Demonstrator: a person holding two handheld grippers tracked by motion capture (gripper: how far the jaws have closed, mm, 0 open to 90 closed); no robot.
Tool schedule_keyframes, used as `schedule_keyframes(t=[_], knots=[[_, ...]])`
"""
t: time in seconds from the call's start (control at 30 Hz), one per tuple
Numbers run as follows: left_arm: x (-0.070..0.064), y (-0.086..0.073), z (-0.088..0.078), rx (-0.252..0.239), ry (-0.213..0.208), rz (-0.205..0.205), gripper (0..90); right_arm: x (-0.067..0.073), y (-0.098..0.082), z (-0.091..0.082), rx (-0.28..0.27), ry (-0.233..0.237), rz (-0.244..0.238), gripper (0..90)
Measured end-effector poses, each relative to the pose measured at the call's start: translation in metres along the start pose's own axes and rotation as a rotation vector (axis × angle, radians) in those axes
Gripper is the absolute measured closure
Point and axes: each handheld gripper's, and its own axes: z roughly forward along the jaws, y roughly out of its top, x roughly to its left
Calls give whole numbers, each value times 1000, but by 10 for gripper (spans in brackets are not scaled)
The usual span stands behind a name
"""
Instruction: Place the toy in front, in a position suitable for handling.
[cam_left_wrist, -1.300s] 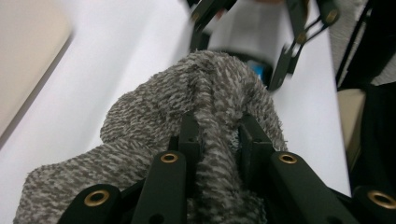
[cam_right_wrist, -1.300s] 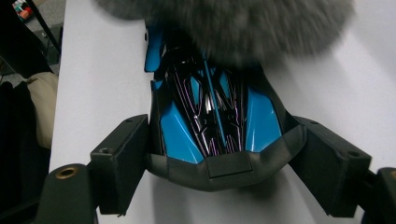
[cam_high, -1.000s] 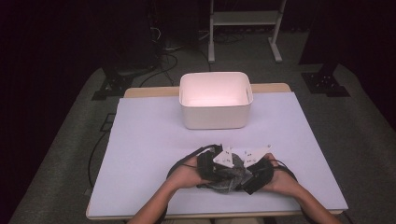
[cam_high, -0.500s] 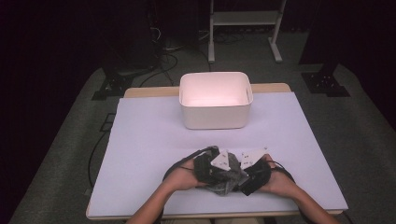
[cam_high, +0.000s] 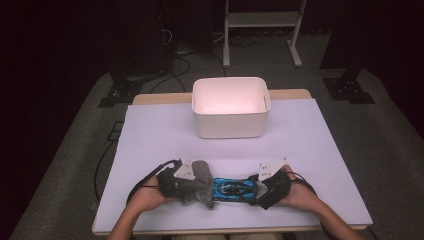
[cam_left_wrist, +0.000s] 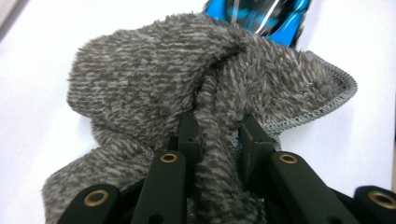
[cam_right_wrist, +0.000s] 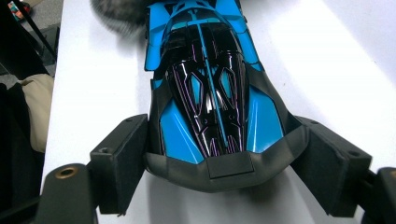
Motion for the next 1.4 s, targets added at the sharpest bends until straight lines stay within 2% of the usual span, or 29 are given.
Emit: schedule_keyframes(t=[0.07,0.17,0.3,0.37,0.4,0.47,0.5,0.53,0.6,0.63,0.67,0.7,0.73,0.77,0.8,0.87,1.0,1.07,1.33,1.4], knots=[[2,-6,-5,-12,3,-16,744,0,0,0,1,-2,-2,211],[2,-8,-6,-8,3,-16,744,1,0,0,3,-4,0,210],[0,-1,-2,-18,-16,2,744,1,1,1,3,-5,-2,210],[-4,11,5,-46,-45,19,744,1,1,1,2,-5,1,210],[-4,11,5,-46,-45,19,744,1,1,1,2,-5,1,210],[-6,22,10,-57,-64,41,744,1,1,1,2,-4,-2,210],[-10,36,17,-66,-82,68,744,1,1,1,2,-3,-3,210],[-10,36,17,-66,-82,68,744,1,2,1,3,-4,-5,210],[-13,53,24,-79,-101,100,744,1,2,2,4,-3,-4,210],[-17,69,31,-90,-120,132,744,1,2,2,3,-3,-4,210],[-17,69,31,-90,-120,132,744,1,2,2,4,-2,-5,210],[-20,78,34,-97,-132,152,744,1,2,2,4,-2,-5,210],[-25,95,41,-105,-154,191,744,1,2,2,4,-3,-5,210],[-25,95,41,-105,-154,191,744,1,2,2,4,-3,-6,210],[-30,109,48,-109,-170,219,744,1,2,2,4,-2,-4,210],[-33,121,56,-99,-185,244,744,0,2,2,3,-1,-7,210],[-33,123,67,-64,-196,241,744,0,0,1,3,1,-4,209],[-31,122,67,-63,-201,236,744,0,0,1,3,-1,-6,209],[-22,105,55,-61,-175,196,744,1,3,4,4,-1,-12,209],[-16,93,46,-62,-162,173,742,1,3,5,3,0,-10,209]])
